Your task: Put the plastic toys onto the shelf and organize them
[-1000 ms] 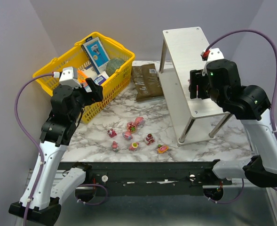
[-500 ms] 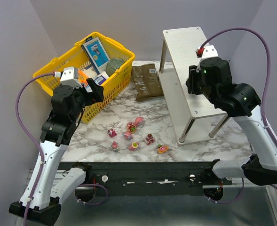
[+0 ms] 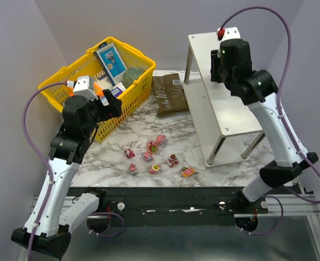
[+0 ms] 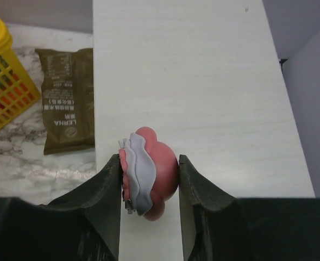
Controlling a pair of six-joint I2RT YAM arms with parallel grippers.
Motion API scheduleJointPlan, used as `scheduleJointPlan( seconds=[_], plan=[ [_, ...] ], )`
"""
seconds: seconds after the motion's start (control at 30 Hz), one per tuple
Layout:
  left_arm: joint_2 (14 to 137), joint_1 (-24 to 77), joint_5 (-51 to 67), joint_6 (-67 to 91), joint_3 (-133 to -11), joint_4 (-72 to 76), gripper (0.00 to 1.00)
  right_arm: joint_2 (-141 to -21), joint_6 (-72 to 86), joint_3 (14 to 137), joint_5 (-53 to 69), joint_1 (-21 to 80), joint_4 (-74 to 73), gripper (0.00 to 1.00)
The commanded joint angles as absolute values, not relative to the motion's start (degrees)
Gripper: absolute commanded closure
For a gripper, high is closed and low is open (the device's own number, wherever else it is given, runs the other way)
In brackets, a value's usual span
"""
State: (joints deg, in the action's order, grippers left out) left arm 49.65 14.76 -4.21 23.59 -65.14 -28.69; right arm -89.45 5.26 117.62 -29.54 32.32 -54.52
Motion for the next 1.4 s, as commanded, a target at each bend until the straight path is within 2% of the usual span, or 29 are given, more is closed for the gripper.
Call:
scheduleJointPlan(
  seconds=[0.0, 0.2, 0.5, 0.97, 1.17, 1.37],
  plan=[
    [51.50, 15.12, -4.39, 22.85, -67.15, -27.42, 0.01, -97.79, -1.21, 127.69, -26.38, 28.84, -49.13, 0.87],
    [53.61, 15.03, -5.45, 21.54, -67.59, -25.49, 0.01, -107.31, -3.78, 139.56, -22.08, 25.76, -47.38, 0.87],
    [56.95, 15.03, -4.75, 20.74, -67.15, -22.41, 0.01, -110.56, -6.94, 138.96, -15.39, 23.82, -39.56, 0.87],
    [60.73, 15.03, -4.57, 19.95, -67.59, -23.20, 0.01, -116.28, -7.12, 140.97, -14.94, 23.38, -36.48, 0.84],
    [61.00, 15.03, -4.66, 19.95, -67.59, -23.55, 0.01, -117.33, -7.73, 142.03, -16.61, 23.29, -36.56, 0.79],
    [61.61, 15.12, -4.39, 19.69, -67.85, -23.82, 0.01, -117.07, -8.44, 141.42, -17.58, 23.29, -36.65, 0.65]
  ],
)
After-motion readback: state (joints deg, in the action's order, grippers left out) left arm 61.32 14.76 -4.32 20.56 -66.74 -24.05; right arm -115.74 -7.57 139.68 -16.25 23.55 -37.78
